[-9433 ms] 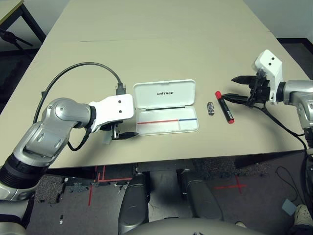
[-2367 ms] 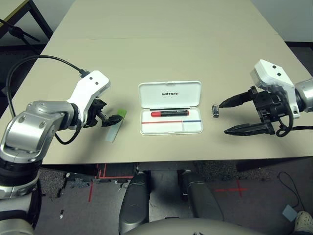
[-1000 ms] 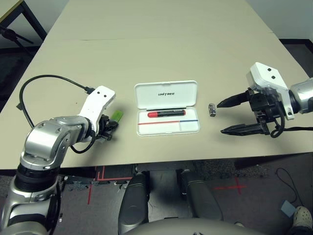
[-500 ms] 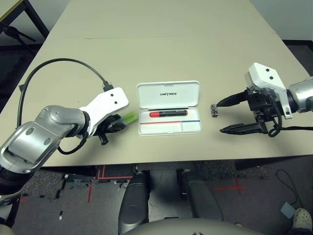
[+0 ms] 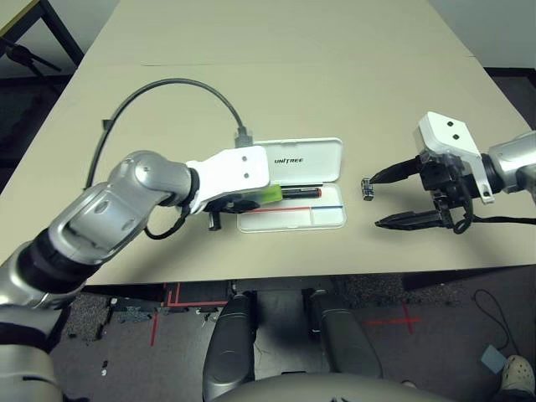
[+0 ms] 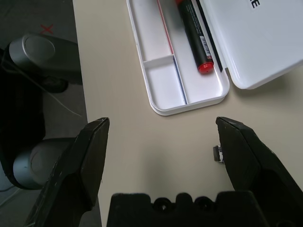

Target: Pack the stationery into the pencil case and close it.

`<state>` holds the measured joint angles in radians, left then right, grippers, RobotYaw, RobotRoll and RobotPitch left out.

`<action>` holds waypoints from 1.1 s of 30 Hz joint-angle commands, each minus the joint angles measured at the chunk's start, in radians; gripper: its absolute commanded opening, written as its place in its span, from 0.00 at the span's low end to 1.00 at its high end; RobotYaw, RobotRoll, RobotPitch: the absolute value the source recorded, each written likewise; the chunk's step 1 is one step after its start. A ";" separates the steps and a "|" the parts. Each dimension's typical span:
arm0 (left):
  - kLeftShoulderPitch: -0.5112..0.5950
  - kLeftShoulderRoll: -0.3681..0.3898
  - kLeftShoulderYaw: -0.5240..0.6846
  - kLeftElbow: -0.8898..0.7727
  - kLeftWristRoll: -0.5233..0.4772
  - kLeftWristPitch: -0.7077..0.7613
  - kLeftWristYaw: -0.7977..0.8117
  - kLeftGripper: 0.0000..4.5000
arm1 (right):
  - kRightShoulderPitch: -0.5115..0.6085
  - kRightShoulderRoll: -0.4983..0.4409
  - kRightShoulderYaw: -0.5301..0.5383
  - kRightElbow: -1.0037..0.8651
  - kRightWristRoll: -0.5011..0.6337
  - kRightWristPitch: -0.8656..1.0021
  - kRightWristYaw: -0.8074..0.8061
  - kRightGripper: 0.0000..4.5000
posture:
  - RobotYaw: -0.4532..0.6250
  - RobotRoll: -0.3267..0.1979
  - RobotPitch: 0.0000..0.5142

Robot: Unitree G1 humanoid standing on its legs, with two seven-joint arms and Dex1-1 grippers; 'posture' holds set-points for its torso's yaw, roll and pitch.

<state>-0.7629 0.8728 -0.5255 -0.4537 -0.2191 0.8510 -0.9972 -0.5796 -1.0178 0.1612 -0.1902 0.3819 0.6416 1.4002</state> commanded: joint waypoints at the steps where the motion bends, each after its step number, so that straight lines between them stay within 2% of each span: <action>1: 0.001 -0.024 -0.043 0.005 0.029 -0.018 -0.031 0.24 | 0.001 -0.007 0.012 0.002 -0.012 -0.009 0.006 1.00 | 0.45 0.62 0.40; 17: 0.024 -0.115 -0.085 0.055 0.100 -0.046 -0.051 0.24 | -0.003 0.001 0.021 0.001 -0.032 -0.009 -0.005 1.00 | 0.45 0.62 0.42; 28: 0.038 -0.150 -0.075 0.077 0.118 -0.041 -0.049 0.24 | -0.024 0.031 0.018 0.020 -0.046 -0.020 -0.045 1.00 | 0.44 0.62 0.42; 33: 0.041 -0.149 -0.062 0.073 0.120 -0.030 -0.043 0.65 | -0.031 0.035 0.022 0.036 -0.050 -0.034 -0.050 1.00 | 0.44 0.62 0.41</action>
<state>-0.7351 0.7205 -0.5912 -0.3762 -0.1117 0.8126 -1.0404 -0.6055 -0.9829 0.1810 -0.1573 0.3437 0.6195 1.3517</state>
